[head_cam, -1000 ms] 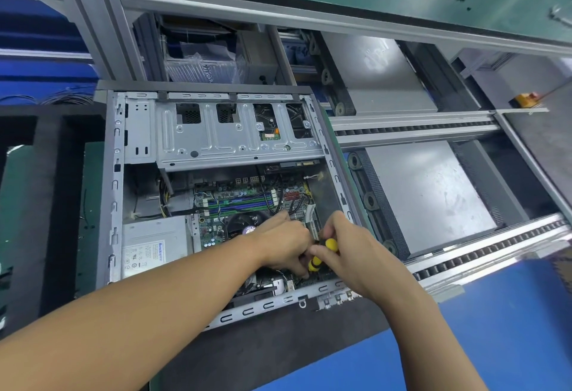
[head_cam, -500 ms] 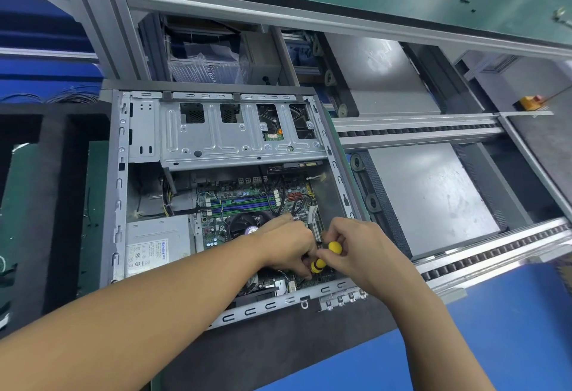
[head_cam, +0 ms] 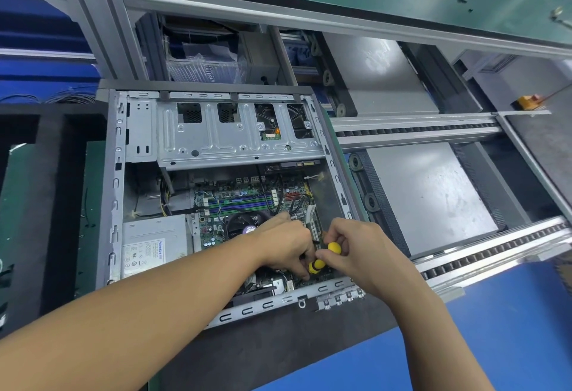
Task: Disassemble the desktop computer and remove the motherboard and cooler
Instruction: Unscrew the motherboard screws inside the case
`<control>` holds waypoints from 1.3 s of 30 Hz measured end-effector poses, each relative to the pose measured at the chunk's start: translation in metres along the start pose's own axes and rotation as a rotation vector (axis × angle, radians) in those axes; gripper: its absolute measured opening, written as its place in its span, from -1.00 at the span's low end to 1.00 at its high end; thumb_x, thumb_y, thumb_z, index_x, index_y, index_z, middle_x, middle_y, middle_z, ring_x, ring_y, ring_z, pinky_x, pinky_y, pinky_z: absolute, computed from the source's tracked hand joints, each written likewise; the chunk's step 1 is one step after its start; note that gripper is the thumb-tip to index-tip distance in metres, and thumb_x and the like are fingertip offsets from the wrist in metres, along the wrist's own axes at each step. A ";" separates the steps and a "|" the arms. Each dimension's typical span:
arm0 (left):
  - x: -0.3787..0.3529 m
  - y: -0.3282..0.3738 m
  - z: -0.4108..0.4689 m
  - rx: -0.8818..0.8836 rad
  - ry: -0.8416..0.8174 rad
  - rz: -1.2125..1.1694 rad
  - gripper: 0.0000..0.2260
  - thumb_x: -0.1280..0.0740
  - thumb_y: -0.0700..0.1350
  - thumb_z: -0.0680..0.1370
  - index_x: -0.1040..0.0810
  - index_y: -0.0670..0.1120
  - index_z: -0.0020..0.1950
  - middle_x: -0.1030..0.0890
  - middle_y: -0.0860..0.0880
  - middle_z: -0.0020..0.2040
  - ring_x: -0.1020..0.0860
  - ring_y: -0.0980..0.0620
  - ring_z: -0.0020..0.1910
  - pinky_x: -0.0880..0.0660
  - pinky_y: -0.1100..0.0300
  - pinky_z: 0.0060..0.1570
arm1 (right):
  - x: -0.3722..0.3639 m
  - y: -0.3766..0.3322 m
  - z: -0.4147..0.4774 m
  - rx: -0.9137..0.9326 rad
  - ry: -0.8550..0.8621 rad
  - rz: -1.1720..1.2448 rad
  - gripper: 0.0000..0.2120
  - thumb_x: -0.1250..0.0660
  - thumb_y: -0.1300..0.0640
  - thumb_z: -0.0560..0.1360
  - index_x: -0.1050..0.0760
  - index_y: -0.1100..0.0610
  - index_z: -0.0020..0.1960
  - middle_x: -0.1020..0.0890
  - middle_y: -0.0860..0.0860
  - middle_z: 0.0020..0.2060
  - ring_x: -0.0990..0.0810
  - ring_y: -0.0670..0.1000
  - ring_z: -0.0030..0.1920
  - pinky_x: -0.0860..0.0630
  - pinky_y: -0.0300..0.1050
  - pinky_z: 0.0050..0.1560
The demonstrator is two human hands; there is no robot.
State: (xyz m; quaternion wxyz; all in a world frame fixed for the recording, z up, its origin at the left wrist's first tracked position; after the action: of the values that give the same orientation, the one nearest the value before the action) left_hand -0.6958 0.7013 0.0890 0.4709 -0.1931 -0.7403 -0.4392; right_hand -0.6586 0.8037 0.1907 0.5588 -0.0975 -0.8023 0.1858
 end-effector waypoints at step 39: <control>0.011 -0.003 -0.016 -0.032 -0.100 -0.358 -0.65 -0.52 0.01 0.42 -0.60 0.02 0.18 -0.53 0.07 0.21 -0.44 0.03 0.21 -0.38 0.01 0.26 | -0.005 0.000 0.005 -0.002 -0.148 0.086 -0.77 -0.58 0.03 0.37 -0.52 -0.08 -0.21 -0.53 -0.13 -0.27 -0.46 -0.20 -0.28 -0.41 -0.34 -0.25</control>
State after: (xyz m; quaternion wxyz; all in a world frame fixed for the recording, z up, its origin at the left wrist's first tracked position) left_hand -0.6946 0.6851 0.1001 0.3447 -0.0872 -0.7783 -0.5175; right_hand -0.6616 0.8011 0.1843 0.4894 -0.1183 -0.8367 0.2154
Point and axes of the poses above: each hand's wrist, its own z-axis towards the middle knuckle, its own x-axis out of the back of the hand, y = z × x, the point moved 5 cm from there along z, towards the middle knuckle
